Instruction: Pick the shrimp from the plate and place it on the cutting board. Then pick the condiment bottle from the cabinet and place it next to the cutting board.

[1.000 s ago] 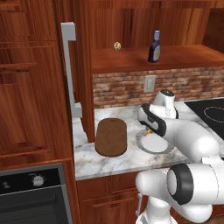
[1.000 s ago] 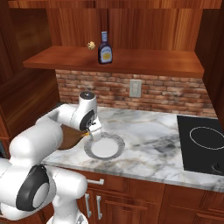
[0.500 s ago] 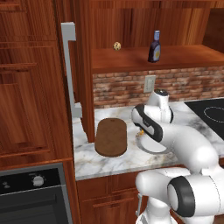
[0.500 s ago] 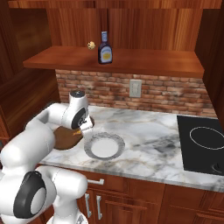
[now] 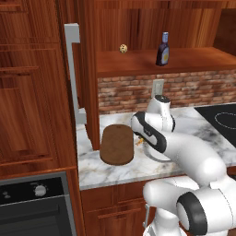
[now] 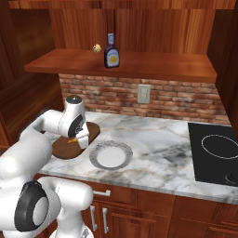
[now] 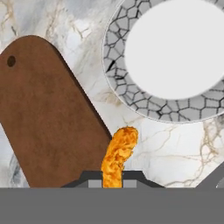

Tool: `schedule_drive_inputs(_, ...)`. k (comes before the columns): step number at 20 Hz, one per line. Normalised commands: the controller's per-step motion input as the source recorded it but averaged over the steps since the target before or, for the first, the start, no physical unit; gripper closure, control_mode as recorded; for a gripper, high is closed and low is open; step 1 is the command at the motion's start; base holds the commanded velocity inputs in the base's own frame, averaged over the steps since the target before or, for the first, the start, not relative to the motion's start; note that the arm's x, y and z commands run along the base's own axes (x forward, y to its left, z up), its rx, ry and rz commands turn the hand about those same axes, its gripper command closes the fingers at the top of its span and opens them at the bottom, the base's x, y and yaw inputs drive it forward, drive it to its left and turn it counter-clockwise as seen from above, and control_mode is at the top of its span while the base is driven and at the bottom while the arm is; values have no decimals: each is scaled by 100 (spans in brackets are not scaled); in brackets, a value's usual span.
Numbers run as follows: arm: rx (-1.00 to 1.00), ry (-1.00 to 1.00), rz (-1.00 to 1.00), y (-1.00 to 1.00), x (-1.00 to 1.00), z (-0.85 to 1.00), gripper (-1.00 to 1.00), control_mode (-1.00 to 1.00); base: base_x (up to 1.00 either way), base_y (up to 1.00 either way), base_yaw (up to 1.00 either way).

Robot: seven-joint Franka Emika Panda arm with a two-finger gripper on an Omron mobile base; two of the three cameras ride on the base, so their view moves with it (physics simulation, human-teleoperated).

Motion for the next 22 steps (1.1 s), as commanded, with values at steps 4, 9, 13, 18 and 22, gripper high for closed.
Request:
schedule_drive_inputs(4,5,0,0,31,0,0,100,-100,0,0,0)
schedule_drive_inputs(9,4,0,0,28,0,0,100,-100,0,0,0)
schedule_drive_inputs(13,0,0,0,17,5,-1,100,-100,0,0,0)
schedule_drive_inputs(18,0,-1,0,6,8,-3,100,-100,0,0,0)
schedule_drive_inputs(22,0,-1,0,14,9,-21,100,-100,0,0,0)
